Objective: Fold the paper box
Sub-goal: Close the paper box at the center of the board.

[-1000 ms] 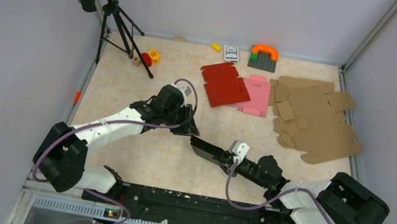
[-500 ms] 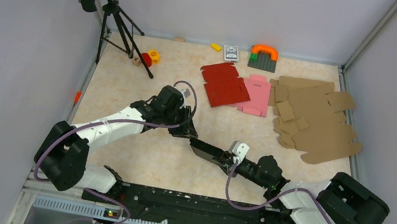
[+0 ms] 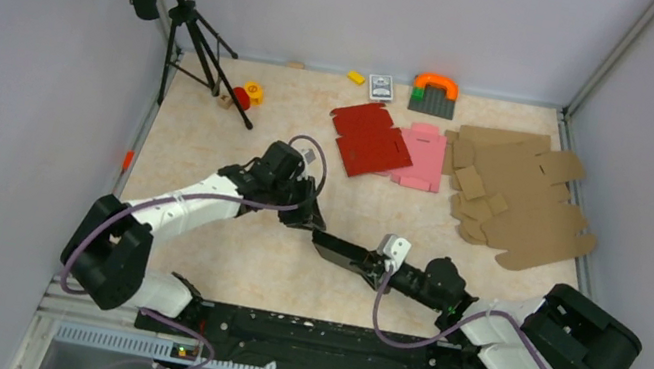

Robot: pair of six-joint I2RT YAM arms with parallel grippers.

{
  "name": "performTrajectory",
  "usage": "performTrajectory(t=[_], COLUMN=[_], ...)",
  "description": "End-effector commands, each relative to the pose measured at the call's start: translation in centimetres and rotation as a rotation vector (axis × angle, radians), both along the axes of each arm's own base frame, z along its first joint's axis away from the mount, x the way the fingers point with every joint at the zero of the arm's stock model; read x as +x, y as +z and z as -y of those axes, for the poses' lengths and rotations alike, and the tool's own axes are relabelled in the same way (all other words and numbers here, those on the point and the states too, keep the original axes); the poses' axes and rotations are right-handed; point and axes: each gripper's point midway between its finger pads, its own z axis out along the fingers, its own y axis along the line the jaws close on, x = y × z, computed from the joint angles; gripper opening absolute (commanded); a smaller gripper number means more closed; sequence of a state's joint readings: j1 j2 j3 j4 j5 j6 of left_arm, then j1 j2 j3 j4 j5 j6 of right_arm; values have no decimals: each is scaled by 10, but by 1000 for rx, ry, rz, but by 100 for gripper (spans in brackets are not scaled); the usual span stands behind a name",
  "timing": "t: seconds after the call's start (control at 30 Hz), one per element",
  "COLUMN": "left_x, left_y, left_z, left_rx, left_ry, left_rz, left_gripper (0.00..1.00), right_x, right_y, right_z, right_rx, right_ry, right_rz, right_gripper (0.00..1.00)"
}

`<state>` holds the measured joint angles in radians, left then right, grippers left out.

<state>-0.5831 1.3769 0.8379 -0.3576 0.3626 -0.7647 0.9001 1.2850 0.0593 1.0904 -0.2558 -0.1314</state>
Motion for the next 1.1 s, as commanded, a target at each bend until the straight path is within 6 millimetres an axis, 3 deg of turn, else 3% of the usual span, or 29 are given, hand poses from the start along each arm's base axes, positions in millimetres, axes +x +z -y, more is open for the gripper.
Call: performTrajectory(t=[0.0, 0.17, 0.47, 0.67, 0.83, 1.07], left_x=[-11, -14, -16, -15, -15, -17], left_y=[1, 1, 1, 0, -2, 12], left_z=[3, -2, -5, -10, -12, -6], left_rx=[-6, 24, -29, -24, -34, -90], left_ry=[-35, -42, 16, 50, 78, 42], left_rz=[-50, -65, -11, 18, 53, 175], left_gripper=[26, 30, 21, 23, 32, 60], right_x=[2, 4, 7, 9, 11, 12], right_y=[6, 6, 2, 1, -2, -3], right_z=[0, 0, 1, 1, 2, 2], right_rx=[17, 16, 11, 12, 6, 15], right_ry=[-3, -11, -30, -36, -54, -58], right_rz=[29, 30, 25, 24, 13, 16], right_gripper=[12, 13, 13, 14, 19, 19])
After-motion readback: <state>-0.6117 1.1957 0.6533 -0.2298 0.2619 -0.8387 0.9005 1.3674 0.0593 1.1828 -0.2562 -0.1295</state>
